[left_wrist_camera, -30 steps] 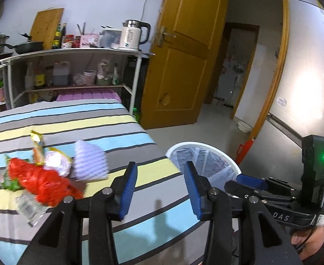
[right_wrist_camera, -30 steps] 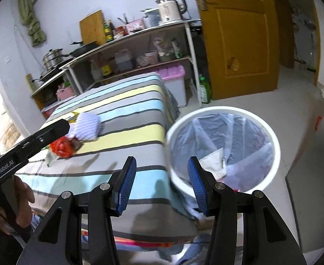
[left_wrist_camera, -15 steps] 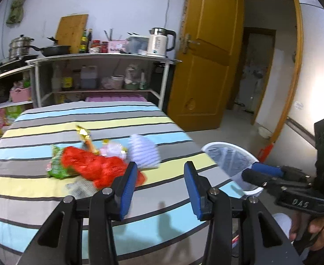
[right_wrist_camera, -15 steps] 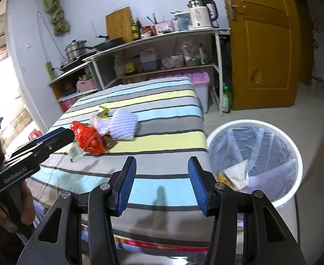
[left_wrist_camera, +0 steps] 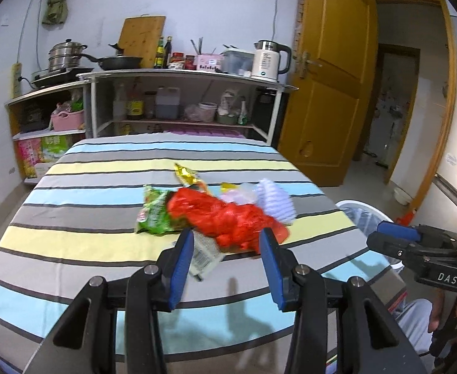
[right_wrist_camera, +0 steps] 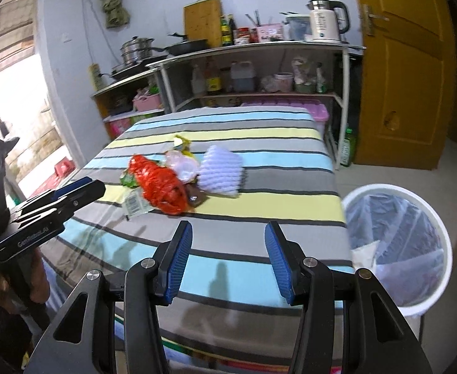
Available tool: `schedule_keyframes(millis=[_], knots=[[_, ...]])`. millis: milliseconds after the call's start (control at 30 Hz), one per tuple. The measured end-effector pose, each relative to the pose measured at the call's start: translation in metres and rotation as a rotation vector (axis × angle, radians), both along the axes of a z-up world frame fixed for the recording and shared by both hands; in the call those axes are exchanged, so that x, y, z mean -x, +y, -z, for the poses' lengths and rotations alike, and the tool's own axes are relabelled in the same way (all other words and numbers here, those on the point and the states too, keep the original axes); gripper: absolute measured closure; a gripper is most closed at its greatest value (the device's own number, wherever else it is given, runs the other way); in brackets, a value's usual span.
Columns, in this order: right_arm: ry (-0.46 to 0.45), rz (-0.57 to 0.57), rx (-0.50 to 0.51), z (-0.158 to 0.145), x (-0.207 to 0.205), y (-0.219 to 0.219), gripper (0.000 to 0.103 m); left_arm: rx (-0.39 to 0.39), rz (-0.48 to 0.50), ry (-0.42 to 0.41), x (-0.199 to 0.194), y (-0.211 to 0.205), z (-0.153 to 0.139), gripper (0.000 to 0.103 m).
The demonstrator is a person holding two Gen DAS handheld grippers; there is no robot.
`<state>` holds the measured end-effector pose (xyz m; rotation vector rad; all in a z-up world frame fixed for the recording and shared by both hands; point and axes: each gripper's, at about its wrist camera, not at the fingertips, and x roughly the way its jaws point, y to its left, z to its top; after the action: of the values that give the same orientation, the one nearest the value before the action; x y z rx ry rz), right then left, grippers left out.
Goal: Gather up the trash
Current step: 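Return both grippers to the table toward the red plastic bag, then grasp the red plastic bag with the right gripper while the left gripper grasps the white paper strip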
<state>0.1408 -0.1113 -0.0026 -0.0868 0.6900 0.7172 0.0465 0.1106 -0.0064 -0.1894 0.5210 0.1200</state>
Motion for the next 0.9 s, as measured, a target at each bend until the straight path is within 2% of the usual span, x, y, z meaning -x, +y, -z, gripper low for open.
schedule_keyframes(millis=[500,900], knots=[[0.002,-0.127,0.048,0.013,-0.012,0.063,0.053,0.028,-0.03,0.021,0.001,0.04,0.014,0.057],[0.007,-0.216,0.1,0.028,-0.034,0.113,0.053,0.032,-0.018,0.029,-0.005,0.056,0.02,0.049]])
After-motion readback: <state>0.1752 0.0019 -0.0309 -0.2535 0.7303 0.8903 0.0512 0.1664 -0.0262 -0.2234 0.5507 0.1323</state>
